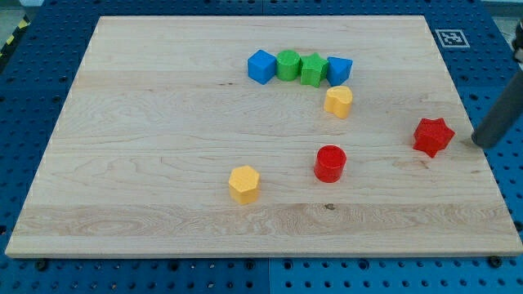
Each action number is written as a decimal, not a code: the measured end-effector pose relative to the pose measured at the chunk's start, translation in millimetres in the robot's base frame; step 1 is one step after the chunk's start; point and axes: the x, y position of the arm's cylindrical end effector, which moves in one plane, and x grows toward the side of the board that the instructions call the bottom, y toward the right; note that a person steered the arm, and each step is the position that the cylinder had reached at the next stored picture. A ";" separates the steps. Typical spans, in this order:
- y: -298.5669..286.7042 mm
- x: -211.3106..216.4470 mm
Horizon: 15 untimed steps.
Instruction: Move the red star to the top of the red circle
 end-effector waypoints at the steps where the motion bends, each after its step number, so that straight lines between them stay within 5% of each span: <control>1: 0.0 18.0; 8: -73.9 4.0; 10: -35.3 10.5; 12: 0.9 -31.3; 15: -81.4 -35.0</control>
